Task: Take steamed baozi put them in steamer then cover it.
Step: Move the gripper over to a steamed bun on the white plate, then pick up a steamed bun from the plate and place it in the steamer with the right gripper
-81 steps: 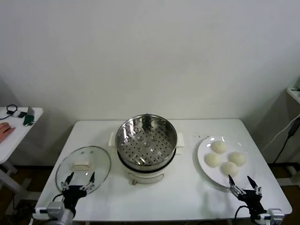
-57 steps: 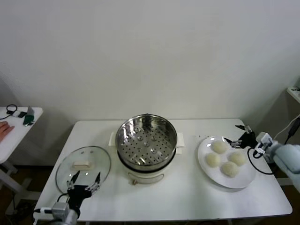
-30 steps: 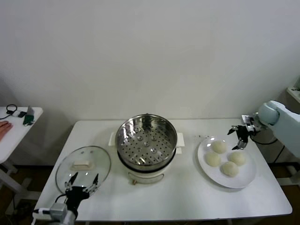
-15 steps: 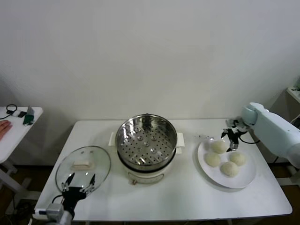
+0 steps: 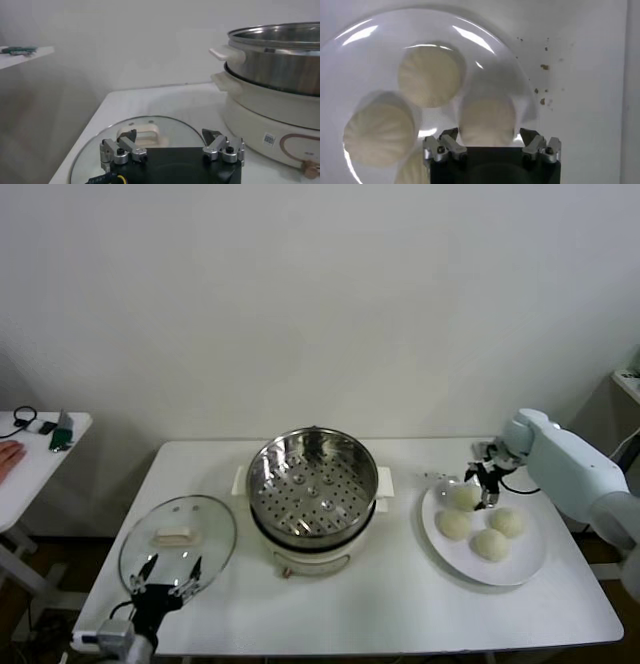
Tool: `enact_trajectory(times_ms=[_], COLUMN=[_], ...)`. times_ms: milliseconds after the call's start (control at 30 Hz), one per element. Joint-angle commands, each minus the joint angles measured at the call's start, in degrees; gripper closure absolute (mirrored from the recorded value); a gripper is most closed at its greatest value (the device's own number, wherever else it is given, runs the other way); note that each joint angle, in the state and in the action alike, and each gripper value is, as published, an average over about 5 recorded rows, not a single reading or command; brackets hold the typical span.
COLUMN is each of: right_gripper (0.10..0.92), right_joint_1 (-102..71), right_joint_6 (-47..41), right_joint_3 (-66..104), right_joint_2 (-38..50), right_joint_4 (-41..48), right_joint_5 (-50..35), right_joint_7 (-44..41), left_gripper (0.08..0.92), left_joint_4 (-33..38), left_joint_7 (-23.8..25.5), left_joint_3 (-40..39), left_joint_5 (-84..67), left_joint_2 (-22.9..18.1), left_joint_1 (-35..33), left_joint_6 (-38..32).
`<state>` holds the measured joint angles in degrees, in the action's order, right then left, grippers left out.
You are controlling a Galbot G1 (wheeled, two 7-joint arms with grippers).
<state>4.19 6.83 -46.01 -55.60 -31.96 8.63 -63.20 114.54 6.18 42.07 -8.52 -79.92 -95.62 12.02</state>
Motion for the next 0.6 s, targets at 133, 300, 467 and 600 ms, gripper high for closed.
enact_trajectory(times_ms=[133,300,467,600], right_gripper=[0.345,0.324,0.327,0.332], right_joint_1=[0.1,3.5,16.2,29.7], right_joint_6=[0.8,2.1,3.8,5.0], right_joint_3=[0.5,-4.1,-16.2,-28.2], right_joint_2=[-0.6,1.4,4.2,5.0], right_joint_4=[0.4,-3.3,-9.9,-18.3], right_joint_5=[-0.3,-3.8,-13.0,-20.1], right_joint_7=[-0.1,-0.9,-1.6,-2.7], left_gripper=[0.177,0.177,0.177,0.177], left_joint_4=[-0.1,0.0,0.4,0.9], left_joint_7=[0.1,0.6,0.6,0.5], left_joint_3=[0.0,0.1,0.2,0.1], left_joint_5=[0.3,0.9,1.2,1.2], left_joint_2=[-0.1,-0.2,-0.5,-0.6], left_joint_1=[0.1,-0.1,-0.3,-0.4], left_joint_6=[-0.2,-0.6,-0.7,-0.6])
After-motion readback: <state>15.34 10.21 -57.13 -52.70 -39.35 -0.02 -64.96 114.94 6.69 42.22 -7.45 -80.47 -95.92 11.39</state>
